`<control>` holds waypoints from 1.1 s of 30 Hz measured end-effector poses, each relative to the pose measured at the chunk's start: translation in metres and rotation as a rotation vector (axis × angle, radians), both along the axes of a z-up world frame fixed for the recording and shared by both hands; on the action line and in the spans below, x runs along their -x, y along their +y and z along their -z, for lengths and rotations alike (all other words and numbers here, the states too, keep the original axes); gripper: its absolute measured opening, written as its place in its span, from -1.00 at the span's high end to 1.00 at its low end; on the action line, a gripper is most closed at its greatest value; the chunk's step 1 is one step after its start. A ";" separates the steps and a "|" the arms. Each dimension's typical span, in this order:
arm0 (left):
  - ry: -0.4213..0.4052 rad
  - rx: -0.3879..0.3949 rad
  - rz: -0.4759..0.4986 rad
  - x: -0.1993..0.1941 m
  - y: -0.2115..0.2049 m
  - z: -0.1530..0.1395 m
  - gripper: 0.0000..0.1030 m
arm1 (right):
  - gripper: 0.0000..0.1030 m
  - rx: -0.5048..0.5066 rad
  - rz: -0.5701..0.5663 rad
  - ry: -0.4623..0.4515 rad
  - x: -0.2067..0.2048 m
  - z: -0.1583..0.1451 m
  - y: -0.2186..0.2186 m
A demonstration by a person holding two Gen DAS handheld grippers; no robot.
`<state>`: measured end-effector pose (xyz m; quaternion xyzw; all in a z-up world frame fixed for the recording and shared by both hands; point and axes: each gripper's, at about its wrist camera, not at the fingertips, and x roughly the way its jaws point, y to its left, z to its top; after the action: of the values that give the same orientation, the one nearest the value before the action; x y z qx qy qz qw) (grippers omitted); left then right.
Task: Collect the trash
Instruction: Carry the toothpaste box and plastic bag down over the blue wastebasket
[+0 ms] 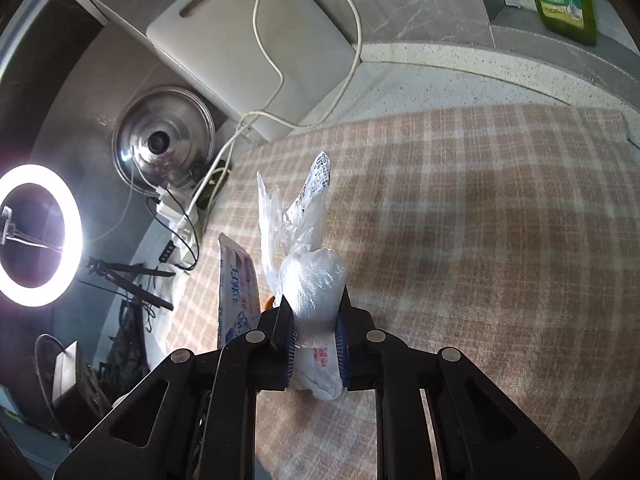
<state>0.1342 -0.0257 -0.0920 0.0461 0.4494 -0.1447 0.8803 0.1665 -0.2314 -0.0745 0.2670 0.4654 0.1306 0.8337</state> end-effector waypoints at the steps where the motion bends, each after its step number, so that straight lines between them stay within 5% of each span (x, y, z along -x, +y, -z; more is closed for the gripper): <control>1: -0.001 0.005 -0.006 0.001 0.003 -0.002 0.97 | 0.71 0.000 -0.003 -0.006 0.002 -0.003 0.000; 16: -0.024 0.048 -0.104 0.033 0.064 -0.017 0.97 | 0.71 0.016 -0.094 -0.054 0.048 -0.033 0.031; 33: 0.019 0.080 -0.249 0.115 0.145 -0.002 0.97 | 0.71 0.047 -0.309 -0.038 0.112 -0.037 0.113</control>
<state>0.0192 0.1194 -0.0895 -0.0463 0.4538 -0.0526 0.8883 0.0549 -0.1189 -0.0375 0.1702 0.4881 0.2513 0.8183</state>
